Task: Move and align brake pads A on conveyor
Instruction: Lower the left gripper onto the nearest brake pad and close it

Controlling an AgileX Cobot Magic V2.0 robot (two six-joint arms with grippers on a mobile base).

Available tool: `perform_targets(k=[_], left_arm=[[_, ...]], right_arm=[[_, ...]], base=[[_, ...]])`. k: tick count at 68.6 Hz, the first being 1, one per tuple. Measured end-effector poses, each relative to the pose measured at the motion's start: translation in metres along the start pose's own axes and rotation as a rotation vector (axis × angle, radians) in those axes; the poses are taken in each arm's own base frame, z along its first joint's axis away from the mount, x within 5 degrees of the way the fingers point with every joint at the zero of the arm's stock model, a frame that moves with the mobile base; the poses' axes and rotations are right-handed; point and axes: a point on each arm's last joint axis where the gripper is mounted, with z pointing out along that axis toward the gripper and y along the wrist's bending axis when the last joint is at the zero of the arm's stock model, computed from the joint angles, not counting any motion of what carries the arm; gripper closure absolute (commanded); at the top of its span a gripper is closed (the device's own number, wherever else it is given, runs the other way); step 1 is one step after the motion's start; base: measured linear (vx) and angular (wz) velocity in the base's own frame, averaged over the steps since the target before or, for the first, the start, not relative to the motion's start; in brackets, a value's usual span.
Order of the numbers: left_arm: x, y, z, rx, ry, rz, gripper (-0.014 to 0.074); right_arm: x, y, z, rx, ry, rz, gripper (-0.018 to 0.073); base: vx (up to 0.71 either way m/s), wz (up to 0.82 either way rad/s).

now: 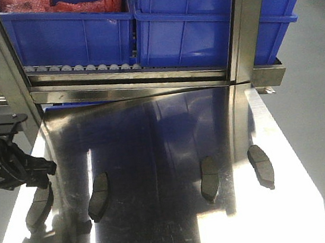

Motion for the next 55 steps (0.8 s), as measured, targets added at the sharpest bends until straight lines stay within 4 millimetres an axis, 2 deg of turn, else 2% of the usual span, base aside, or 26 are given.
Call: perform_targets(k=[15, 44, 50, 55], left_arm=[[0.0, -0.001, 0.026, 0.027, 0.101, 0.021, 0.0094], [0.001, -0.001, 0.048, 0.038, 0.157, 0.012, 0.0103], [-0.002, -0.001, 0.049, 0.038, 0.154, 0.012, 0.0171], [-0.003, -0.001, 0.049, 0.036, 0.155, 0.013, 0.0268]], right_arm=[[0.0, 0.0, 0.0, 0.0, 0.0, 0.0, 0.0571], [0.0, 0.0, 0.0, 0.0, 0.0, 0.0, 0.0571], [0.0, 0.0, 0.0, 0.0, 0.0, 0.0, 0.0571], [0.0, 0.0, 0.0, 0.0, 0.0, 0.0, 0.0571]], base=[[0.0, 0.0], [0.0, 0.0], [0.0, 0.0], [0.0, 0.0]])
